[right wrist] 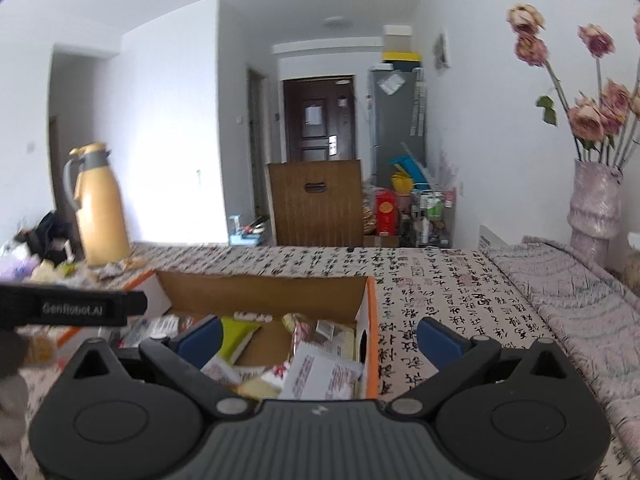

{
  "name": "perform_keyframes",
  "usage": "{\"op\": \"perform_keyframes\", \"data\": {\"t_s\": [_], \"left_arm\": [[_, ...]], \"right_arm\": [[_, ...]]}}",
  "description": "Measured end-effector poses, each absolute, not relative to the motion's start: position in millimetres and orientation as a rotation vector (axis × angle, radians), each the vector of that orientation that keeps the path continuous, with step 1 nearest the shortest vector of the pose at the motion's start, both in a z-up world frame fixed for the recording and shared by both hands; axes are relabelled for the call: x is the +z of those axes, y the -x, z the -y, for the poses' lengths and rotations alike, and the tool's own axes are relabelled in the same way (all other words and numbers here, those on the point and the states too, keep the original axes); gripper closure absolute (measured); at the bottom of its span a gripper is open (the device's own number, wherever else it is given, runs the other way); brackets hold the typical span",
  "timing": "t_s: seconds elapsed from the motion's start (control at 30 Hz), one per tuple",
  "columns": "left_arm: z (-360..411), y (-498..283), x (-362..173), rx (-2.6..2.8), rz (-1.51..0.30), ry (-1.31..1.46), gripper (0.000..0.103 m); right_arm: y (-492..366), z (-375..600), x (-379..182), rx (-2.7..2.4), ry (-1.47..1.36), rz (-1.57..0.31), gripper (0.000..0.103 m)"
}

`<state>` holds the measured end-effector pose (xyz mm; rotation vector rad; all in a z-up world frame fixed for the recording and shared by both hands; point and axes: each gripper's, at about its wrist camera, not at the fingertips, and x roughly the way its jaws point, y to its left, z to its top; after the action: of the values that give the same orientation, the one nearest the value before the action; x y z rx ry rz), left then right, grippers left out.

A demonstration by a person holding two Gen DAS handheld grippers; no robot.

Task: Organize snacks
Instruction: 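Move both tools back over the snack pile beside the box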

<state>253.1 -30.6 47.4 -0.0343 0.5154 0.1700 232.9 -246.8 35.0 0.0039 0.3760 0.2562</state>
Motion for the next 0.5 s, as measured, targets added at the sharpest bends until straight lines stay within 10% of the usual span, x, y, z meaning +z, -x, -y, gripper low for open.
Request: {"op": "perform_keyframes", "data": {"t_s": [0.5], "left_arm": [[49,-210,29,0.233,-0.616,-0.006,0.000]], "right_arm": [[-211,279,-7,0.422,-0.035,-0.558,0.000]]}}
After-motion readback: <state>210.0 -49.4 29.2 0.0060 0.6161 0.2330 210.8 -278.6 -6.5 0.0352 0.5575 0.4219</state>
